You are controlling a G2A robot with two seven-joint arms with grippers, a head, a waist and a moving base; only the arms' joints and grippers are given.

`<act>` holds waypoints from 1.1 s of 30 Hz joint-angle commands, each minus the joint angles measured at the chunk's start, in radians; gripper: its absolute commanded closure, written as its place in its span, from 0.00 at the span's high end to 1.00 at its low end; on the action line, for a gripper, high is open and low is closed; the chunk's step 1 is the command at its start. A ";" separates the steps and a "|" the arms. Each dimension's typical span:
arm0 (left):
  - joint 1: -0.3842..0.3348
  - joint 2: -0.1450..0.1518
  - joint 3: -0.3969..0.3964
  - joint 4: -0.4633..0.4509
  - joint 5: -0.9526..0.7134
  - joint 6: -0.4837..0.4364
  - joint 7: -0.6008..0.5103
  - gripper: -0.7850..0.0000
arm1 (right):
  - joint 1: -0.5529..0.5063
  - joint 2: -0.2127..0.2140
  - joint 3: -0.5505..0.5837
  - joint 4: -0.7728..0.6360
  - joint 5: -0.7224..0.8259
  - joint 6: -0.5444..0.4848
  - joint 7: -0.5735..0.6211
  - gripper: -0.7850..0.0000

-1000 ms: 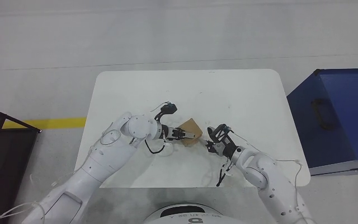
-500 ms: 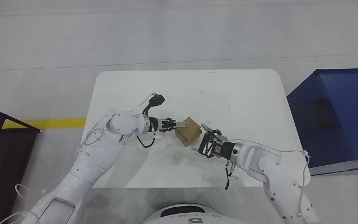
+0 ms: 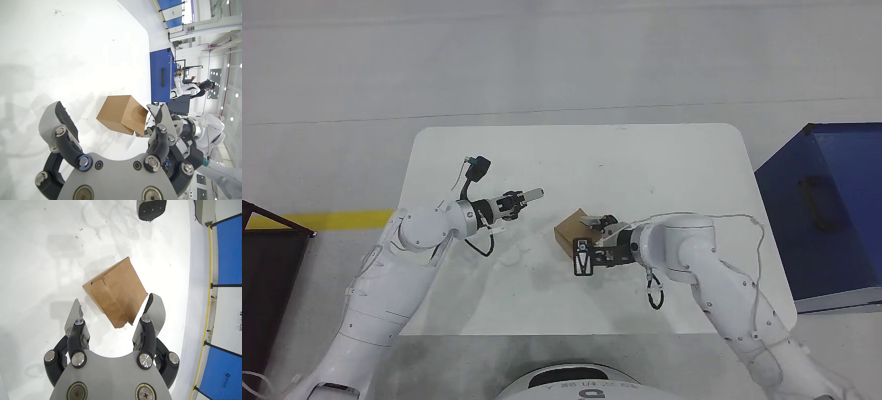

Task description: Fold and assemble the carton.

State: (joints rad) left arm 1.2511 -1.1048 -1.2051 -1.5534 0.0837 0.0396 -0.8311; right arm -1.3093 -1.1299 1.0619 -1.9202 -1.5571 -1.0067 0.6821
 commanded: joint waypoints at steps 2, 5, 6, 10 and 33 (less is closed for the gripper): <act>0.000 0.000 0.000 0.000 0.000 0.000 0.000 1.00 | 0.051 -0.004 -0.034 0.019 0.051 -0.006 0.054 0.78; 0.000 0.000 0.000 0.000 0.000 0.000 0.000 1.00 | 0.095 -0.002 -0.070 0.034 0.133 -0.006 0.126 0.78; 0.000 0.000 0.000 0.000 0.000 0.000 0.000 1.00 | 0.109 0.001 -0.083 0.046 0.153 -0.006 0.126 0.78; 0.000 0.000 0.000 0.000 0.000 0.000 0.000 1.00 | 0.169 0.018 -0.123 0.076 0.211 -0.006 0.126 0.76; 0.000 0.000 0.000 0.000 0.000 0.000 0.000 1.00 | 0.381 0.121 -0.329 0.112 0.500 0.122 0.253 0.50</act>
State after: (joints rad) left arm 1.2512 -1.1048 -1.2052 -1.5535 0.0835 0.0396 -0.8309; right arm -0.9385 -1.0093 0.7434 -1.8134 -1.0649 -0.8894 0.9306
